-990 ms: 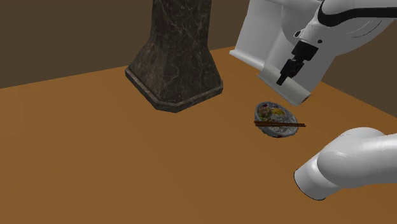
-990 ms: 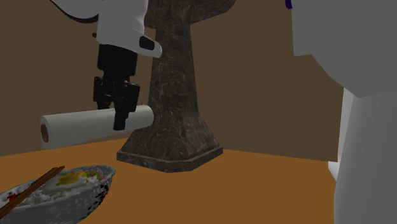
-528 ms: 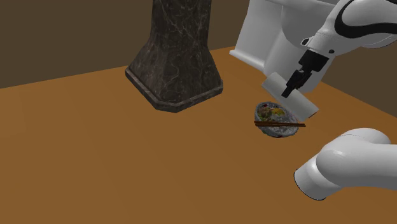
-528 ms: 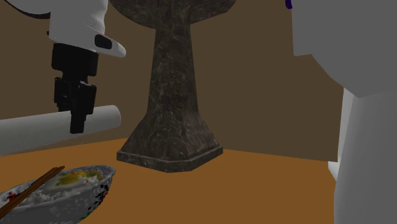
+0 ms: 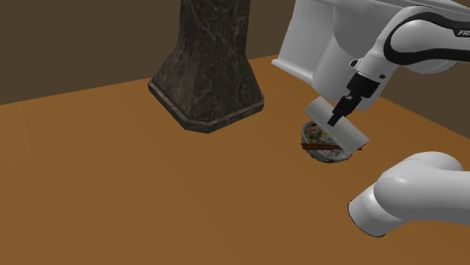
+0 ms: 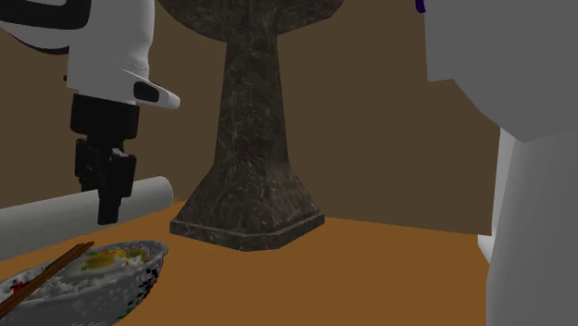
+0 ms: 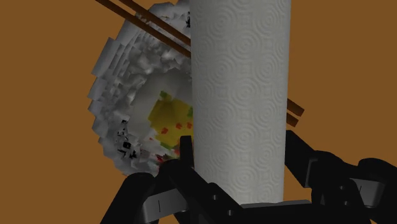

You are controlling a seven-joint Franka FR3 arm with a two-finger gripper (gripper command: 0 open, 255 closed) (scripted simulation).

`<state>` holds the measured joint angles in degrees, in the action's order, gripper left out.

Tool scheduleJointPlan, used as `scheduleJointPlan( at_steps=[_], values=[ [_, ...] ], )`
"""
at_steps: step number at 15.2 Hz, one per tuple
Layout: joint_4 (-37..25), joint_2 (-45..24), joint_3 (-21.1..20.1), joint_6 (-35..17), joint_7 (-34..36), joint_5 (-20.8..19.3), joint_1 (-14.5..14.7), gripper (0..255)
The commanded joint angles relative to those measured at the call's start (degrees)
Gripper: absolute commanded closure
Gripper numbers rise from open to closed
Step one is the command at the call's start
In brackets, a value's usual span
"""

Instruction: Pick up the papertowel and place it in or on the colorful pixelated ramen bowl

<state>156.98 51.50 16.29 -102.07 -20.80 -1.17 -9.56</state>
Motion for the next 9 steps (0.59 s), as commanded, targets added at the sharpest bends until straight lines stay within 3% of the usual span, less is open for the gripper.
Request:
scheduleJointPlan(
  at_steps=[1, 9],
  values=[
    [1.4, -0.2, 0.3, -1.6, -0.2, -0.2, -0.1, 255],
    [3.2, -0.7, 0.7, -3.9, -0.6, -0.5, -0.2, 255]
  ],
)
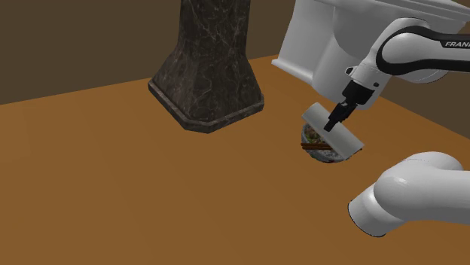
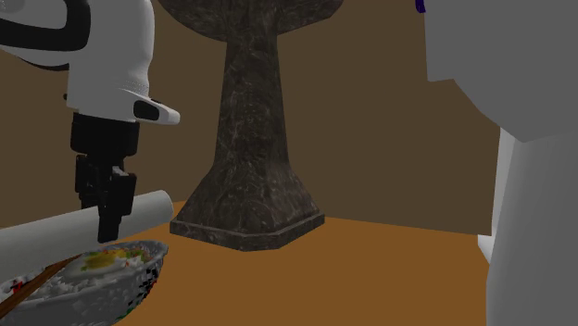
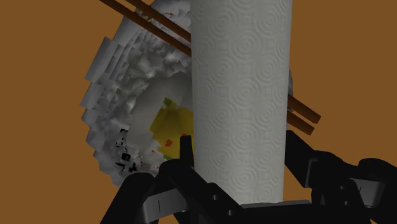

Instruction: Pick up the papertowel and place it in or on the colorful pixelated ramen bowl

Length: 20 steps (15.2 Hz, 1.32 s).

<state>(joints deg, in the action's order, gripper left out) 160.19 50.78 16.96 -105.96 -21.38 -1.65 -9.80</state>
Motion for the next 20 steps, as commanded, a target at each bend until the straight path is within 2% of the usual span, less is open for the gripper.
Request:
scheduleJointPlan(
  at_steps=[1, 3, 4, 9, 13, 20],
  values=[
    [0.0, 0.0, 0.0, 0.0, 0.0, 0.0, 0.0, 255],
    [0.0, 0.0, 0.0, 0.0, 0.0, 0.0, 0.0, 255],
    [0.0, 0.0, 0.0, 0.0, 0.0, 0.0, 0.0, 0],
    [0.0, 0.0, 0.0, 0.0, 0.0, 0.0, 0.0, 0],
    [-7.3, 0.1, -0.2, 7.3, 0.0, 0.2, 0.1, 0],
    [-7.3, 0.1, -0.2, 7.3, 0.0, 0.2, 0.1, 0]
  ],
)
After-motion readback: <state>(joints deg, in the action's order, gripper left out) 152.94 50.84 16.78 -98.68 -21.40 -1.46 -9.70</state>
